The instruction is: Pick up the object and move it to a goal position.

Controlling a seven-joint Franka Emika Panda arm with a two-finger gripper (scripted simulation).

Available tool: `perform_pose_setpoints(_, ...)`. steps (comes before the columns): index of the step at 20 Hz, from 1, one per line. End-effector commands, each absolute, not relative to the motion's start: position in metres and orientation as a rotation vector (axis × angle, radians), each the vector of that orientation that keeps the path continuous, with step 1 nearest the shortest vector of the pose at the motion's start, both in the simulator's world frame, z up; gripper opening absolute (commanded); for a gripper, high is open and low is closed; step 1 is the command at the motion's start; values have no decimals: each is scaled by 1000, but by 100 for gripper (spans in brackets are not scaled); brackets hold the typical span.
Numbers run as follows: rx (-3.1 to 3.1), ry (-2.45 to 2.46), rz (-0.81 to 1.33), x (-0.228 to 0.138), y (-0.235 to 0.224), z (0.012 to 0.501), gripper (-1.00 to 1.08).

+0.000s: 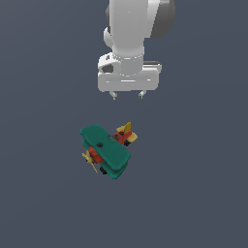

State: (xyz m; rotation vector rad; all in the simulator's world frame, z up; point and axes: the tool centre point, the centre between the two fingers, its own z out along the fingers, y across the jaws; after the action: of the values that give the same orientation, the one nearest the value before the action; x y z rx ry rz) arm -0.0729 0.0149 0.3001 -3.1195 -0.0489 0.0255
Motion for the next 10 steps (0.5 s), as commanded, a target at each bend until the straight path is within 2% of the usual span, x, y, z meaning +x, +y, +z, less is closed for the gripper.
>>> perform_pose_setpoints(1,-3120,-49,25,-73,15,300,28)
perform_pose_setpoints(10,-3129,-53,14,-71,18,309,28)
